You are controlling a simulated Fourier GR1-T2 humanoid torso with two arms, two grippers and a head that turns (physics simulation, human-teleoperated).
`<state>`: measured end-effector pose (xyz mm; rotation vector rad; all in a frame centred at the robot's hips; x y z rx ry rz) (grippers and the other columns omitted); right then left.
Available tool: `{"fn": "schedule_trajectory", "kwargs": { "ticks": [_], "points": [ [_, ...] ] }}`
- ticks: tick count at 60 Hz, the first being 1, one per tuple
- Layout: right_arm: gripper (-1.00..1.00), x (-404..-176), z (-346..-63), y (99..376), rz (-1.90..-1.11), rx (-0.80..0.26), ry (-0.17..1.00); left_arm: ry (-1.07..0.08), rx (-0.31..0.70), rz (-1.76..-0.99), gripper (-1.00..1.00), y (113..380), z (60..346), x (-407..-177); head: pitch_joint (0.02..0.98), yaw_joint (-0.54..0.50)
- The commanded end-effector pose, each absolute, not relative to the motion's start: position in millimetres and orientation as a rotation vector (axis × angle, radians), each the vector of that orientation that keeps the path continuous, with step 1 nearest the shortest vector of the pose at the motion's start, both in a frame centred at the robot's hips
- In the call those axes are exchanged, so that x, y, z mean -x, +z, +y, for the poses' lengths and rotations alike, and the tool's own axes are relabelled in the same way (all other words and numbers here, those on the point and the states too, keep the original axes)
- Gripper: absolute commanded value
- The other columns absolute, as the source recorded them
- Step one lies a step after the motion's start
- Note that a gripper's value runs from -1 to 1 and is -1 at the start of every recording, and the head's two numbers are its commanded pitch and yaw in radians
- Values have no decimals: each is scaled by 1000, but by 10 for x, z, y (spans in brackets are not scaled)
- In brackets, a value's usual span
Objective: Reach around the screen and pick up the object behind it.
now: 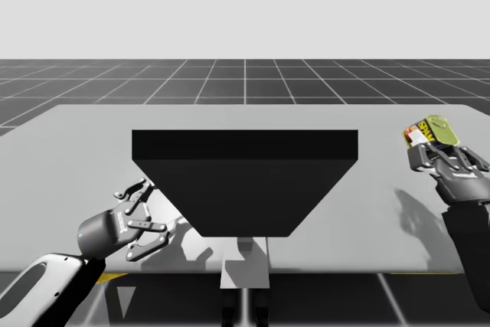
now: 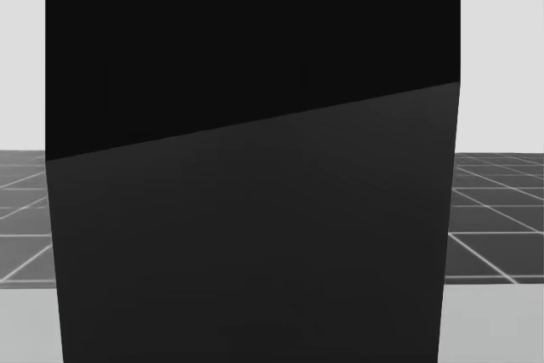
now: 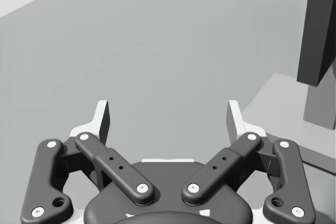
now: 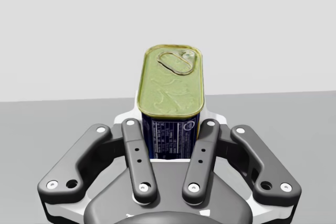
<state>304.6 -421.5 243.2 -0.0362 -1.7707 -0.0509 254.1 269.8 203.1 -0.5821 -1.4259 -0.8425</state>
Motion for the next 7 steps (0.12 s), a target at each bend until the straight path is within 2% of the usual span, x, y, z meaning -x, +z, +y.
{"fn": "schedule_trajectory", "kwargs": {
  "ticks": [1,7],
  "points": [
    [1000,-2991,-4237,3159,-1997,162,-110,-840,581,-1429,-1000,2040,2696,-2546,163,-32],
    [1000,-2870,-4120,3403,-2091,176,-102,-841,579,-1430,-1000,2043,2694,-2546,164,-32]
  ]
}}
